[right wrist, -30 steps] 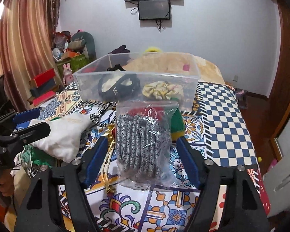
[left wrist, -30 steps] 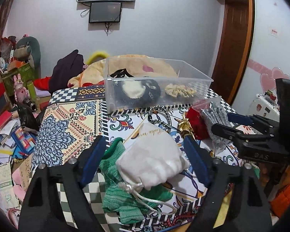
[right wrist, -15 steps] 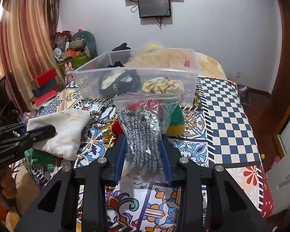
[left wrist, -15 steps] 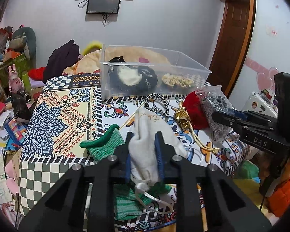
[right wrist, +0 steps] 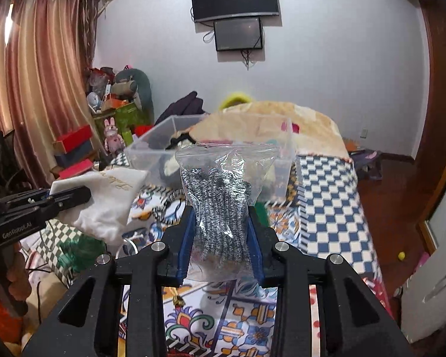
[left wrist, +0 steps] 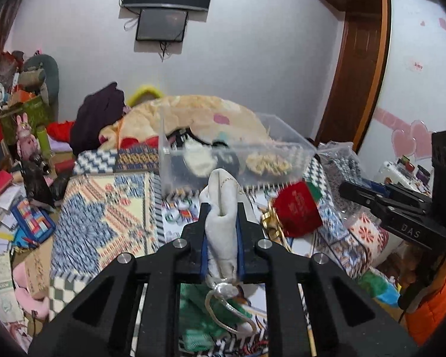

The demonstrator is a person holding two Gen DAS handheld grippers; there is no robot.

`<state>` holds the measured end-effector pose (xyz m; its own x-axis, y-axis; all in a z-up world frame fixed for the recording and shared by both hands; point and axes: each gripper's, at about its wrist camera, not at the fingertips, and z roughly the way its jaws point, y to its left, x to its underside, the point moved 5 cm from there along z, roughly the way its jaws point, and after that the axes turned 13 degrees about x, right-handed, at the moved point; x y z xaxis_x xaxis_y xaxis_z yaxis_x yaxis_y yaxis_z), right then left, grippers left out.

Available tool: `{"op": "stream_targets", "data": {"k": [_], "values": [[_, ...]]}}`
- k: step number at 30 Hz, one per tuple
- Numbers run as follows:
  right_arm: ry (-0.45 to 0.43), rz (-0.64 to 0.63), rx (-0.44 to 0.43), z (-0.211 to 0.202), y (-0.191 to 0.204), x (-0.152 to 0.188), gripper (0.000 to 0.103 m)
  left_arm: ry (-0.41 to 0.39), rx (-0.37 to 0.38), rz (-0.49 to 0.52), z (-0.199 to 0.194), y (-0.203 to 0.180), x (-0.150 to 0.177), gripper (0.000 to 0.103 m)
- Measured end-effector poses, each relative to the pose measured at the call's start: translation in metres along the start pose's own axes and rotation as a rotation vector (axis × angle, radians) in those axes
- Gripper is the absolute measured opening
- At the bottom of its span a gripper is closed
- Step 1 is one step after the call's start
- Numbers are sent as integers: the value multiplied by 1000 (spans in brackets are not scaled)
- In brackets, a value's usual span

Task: Organize soft objects
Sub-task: 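Carry the glove bag and white pouch into the clear box and open both tools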

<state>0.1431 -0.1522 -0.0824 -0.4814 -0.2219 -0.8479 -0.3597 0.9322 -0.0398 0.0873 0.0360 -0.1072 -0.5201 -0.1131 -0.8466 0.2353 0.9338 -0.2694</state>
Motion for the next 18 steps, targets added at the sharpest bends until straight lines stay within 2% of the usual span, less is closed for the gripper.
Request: {"op": "stream_targets", "data": {"k": [10,18], "values": [[-85,4,12,-2,-5,-44,30,-95,-31,65,0,-6,-61,14],[-113,-7,17,15,-4,-72,30,-112,-31,105,19,-9,-102,14]]}}
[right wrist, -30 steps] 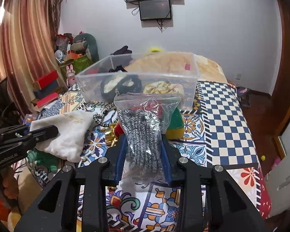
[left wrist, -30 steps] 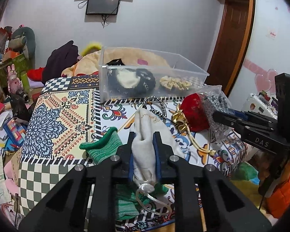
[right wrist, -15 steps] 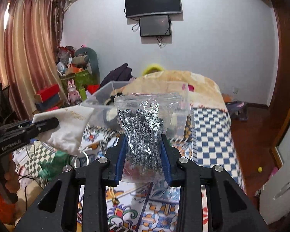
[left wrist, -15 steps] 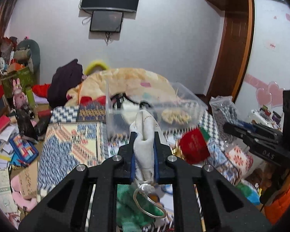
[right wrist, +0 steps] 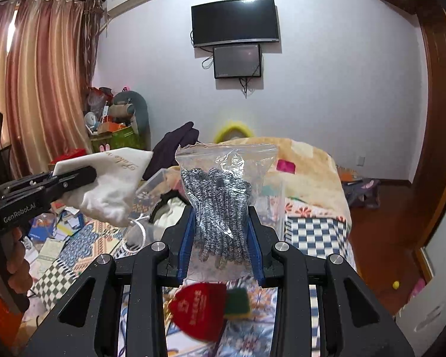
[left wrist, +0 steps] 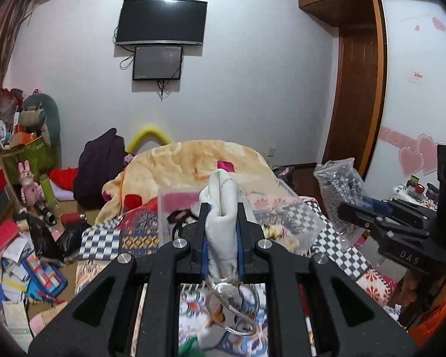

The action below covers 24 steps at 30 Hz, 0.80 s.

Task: Organize soft objects
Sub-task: 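Carry the glove bag and white pouch into the clear box and open both tools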

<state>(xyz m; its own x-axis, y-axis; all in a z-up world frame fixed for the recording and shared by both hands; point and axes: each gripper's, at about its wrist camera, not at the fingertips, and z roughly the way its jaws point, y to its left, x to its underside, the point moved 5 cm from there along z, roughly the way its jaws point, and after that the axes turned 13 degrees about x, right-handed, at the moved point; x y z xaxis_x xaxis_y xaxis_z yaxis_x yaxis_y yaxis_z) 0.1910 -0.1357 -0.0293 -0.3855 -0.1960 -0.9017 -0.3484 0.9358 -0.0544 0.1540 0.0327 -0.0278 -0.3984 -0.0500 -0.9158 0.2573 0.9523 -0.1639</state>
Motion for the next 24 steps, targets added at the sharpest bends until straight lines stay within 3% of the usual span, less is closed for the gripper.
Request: {"op": "stream_targets", "data": {"k": [11,24], "values": [[55,-35,3,41,10,-13,30,73,-48,59,60,3,-14,14],[201,-113,14,97,24,4,30,229,-61,61,128,21,15,14]]}}
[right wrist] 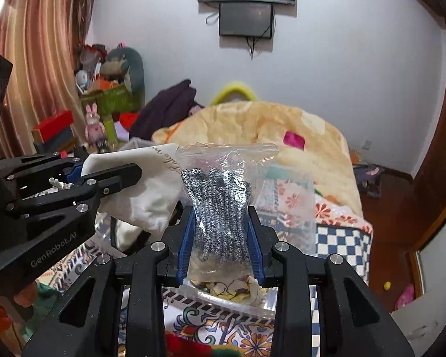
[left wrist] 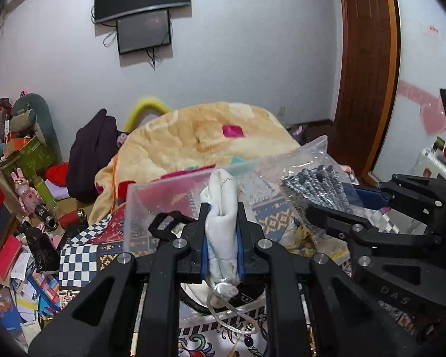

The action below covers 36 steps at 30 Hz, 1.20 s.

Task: Organize soft objects
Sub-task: 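Carry the glove bag and white pouch into the clear box and open both tools, then grasp the red pouch with the right tool while the left tool grasps the green knit sock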

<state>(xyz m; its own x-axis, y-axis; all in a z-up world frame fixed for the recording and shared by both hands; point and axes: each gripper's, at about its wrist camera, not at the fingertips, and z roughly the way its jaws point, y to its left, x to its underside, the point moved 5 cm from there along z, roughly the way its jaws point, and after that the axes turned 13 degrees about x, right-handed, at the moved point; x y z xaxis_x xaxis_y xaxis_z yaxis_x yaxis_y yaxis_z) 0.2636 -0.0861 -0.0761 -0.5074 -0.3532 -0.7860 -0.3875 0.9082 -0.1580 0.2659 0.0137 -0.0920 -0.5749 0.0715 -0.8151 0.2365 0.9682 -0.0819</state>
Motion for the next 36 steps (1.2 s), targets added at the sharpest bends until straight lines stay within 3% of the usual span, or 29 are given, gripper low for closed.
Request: {"op": "stream_targets", "data": {"k": [11,14,16,24,33,36], "values": [[92,-2,3,18,-3,11,33,83,22,-52,17,13,10,16],[96,0,6,16,-3,11,44,92,15,-61,16,15,11,30],[77,7,14,11,-3,8,58,89,14,-75,14,16,13,47],[3,-8,26,-16,-8,-1,65,42,7,-67,-13,14,10,59],[-92,18,15,-57,-13,-3,66,-43,12,-58,-68,5,11,72],[-125,41,-3,-72,-15,0,71,-76,19,-60,-87,2,16,77]]}}
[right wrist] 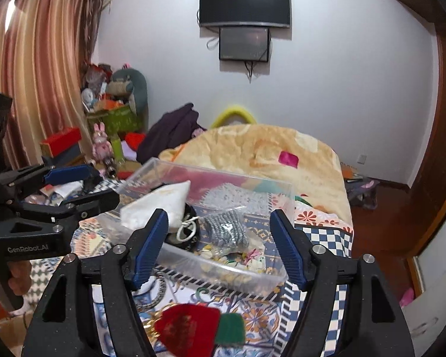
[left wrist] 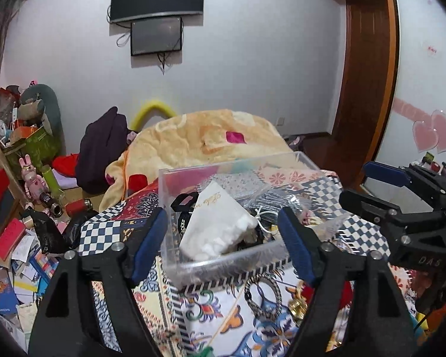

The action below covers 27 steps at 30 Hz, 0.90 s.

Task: Organize soft objects
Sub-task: 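Grasp the red pouch with the right tool while the left tool grasps the green knit sock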

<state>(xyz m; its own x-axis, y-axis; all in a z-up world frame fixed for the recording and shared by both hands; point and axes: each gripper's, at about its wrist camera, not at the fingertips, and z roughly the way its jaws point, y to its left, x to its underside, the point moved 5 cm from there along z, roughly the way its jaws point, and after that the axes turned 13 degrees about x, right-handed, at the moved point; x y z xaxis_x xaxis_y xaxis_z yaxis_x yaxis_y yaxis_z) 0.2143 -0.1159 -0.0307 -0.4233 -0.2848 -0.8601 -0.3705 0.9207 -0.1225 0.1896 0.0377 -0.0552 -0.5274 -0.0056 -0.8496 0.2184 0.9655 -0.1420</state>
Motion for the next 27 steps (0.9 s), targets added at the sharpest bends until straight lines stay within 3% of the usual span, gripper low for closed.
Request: {"op": "stream_targets", "data": {"k": [7,12,27], "values": [[-46,32,-2,-22,1,17,72,-34,16,-8,-31,-6,25,87],[-40,41,4,-29,5,34,72,-10,3,-20,-36,-3,50,87],[142,84,-29,-2,17,104,72,121,-15,-119,-26,7,138,88]]}}
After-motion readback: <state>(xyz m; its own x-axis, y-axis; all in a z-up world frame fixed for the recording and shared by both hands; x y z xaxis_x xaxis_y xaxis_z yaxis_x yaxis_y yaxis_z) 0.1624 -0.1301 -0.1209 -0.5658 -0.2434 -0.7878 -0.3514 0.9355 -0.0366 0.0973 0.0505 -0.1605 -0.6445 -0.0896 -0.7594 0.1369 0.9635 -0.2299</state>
